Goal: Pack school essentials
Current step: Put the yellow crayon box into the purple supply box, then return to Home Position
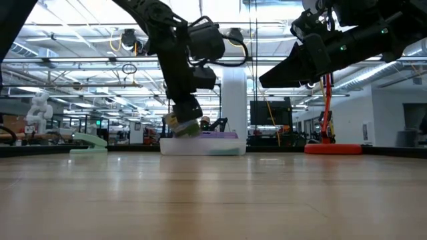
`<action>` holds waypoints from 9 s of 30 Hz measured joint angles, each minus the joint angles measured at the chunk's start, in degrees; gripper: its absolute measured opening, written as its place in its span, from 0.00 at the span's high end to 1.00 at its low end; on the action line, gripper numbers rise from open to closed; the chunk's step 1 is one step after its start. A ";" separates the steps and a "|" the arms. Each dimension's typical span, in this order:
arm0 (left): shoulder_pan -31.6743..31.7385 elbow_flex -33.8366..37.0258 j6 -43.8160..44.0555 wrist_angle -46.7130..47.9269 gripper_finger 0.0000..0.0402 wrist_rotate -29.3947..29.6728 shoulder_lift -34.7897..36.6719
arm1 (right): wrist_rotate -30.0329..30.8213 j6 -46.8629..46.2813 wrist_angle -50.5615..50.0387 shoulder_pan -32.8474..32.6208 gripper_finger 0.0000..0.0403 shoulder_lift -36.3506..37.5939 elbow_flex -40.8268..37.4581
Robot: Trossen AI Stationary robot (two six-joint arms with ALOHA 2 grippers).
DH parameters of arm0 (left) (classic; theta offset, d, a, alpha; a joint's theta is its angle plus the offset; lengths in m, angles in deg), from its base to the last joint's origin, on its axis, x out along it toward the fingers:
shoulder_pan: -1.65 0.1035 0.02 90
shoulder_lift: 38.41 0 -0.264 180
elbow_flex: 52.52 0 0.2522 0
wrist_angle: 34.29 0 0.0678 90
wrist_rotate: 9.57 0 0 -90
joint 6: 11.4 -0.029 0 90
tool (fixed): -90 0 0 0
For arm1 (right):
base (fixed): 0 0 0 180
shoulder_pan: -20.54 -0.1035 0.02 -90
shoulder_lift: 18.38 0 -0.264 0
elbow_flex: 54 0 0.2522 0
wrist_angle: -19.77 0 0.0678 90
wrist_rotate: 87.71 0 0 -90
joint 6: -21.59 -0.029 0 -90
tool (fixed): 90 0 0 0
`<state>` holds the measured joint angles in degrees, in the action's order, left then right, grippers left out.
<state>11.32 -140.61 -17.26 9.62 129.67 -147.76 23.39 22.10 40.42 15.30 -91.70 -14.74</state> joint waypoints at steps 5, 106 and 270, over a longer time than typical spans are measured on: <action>0.28 0.00 -0.52 -0.17 0.70 0.52 -2.07 | -0.04 0.05 -0.15 0.00 0.02 0.00 0.00; -7.26 26.10 11.98 -33.74 0.91 -30.28 23.46 | -0.41 1.61 -0.83 -0.11 0.16 0.04 -0.07; -11.58 70.62 0.34 -66.63 0.98 -42.61 77.49 | -22.83 5.10 -32.59 3.08 1.00 71.56 -24.68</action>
<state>-0.26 -69.99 -16.92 -57.00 87.05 -70.26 0.56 27.20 7.84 18.38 -20.14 -39.42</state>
